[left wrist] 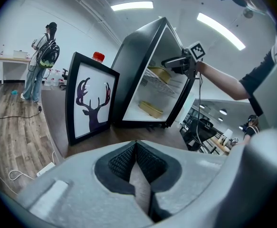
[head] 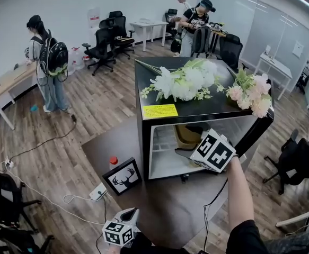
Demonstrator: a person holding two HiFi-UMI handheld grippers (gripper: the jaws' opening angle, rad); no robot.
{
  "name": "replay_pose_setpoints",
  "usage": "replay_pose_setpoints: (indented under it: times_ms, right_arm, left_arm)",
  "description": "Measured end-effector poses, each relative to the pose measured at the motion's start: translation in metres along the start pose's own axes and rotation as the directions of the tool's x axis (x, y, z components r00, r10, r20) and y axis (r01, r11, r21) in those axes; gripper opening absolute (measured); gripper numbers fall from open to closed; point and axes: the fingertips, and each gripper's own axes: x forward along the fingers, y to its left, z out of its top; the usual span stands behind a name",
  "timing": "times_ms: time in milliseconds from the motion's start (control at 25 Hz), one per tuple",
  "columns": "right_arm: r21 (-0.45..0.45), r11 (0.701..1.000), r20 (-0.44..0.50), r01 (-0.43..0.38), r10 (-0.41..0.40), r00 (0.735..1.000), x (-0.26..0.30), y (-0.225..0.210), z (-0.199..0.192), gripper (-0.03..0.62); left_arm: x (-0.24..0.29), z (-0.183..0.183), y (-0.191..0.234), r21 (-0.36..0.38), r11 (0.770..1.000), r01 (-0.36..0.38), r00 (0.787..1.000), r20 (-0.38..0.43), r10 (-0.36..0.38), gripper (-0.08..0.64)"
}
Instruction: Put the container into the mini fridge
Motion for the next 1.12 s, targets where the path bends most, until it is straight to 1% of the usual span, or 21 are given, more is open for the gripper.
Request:
replay_pose_setpoints:
  times_ms: [80, 160, 240, 320, 440, 560, 640, 760, 840, 960, 1120]
  right_arm:
    - [0.037, 0.998, 0.084, 0.045, -0.048, 0.995, -0.013, -0.002, 0.008, 0.365]
    - [0.075, 0.994, 0.152, 0.077, -0.088, 0.984, -0.027, -0.003, 0.012, 0.374]
    - [0.111, 0.991, 0.211, 0.070, -0.092, 0.973, -0.043, 0.005, 0.014, 0.377]
    - [0.127, 0.990, 0.254, 0.062, -0.093, 0.963, -0.057, 0.016, 0.015, 0.377]
    - [0.133, 0.987, 0.290, 0.093, -0.128, 0.948, -0.075, 0.030, 0.015, 0.376]
    - [0.180, 0.973, 0.336, 0.145, -0.199, 0.921, -0.094, 0.037, 0.014, 0.376]
    - [0.244, 0.952, 0.363, 0.184, -0.266, 0.893, -0.108, 0.038, 0.010, 0.376]
    - [0.340, 0.912, 0.375, 0.230, -0.356, 0.856, -0.128, 0.043, 0.000, 0.376]
    - [0.377, 0.892, 0.365, 0.249, -0.390, 0.845, -0.136, 0.051, -0.010, 0.376]
    - [0.406, 0.874, 0.338, 0.267, -0.415, 0.845, -0.141, 0.070, -0.027, 0.376]
    - [0.449, 0.860, 0.323, 0.244, -0.410, 0.853, -0.140, 0.100, -0.048, 0.373]
  left_arm:
    - [0.000, 0.003, -0.002, 0.005, 1.000, 0.002, 1.000, 0.006, -0.002, 0.009]
    - [-0.001, 0.005, -0.005, 0.013, 1.000, 0.007, 1.000, 0.011, -0.007, 0.009]
    - [-0.003, 0.009, -0.010, 0.017, 1.000, 0.016, 1.000, 0.021, -0.016, 0.009]
    - [-0.005, 0.014, -0.014, 0.019, 1.000, 0.024, 0.999, 0.037, -0.025, 0.009]
    - [-0.009, 0.023, -0.021, 0.032, 0.999, 0.037, 0.997, 0.060, -0.039, 0.009]
    - [-0.009, 0.033, -0.031, 0.057, 0.997, 0.059, 0.995, 0.081, -0.063, 0.009]
    - [-0.008, 0.038, -0.040, 0.070, 0.995, 0.075, 0.992, 0.095, -0.081, 0.009]
    - [-0.010, 0.043, -0.052, 0.085, 0.992, 0.097, 0.988, 0.110, -0.106, 0.009]
    - [-0.012, 0.046, -0.060, 0.093, 0.990, 0.110, 0.986, 0.115, -0.120, 0.009]
    - [-0.016, 0.050, -0.075, 0.110, 0.985, 0.132, 0.981, 0.128, -0.145, 0.009]
    - [-0.019, 0.057, -0.094, 0.131, 0.979, 0.156, 0.973, 0.153, -0.175, 0.009]
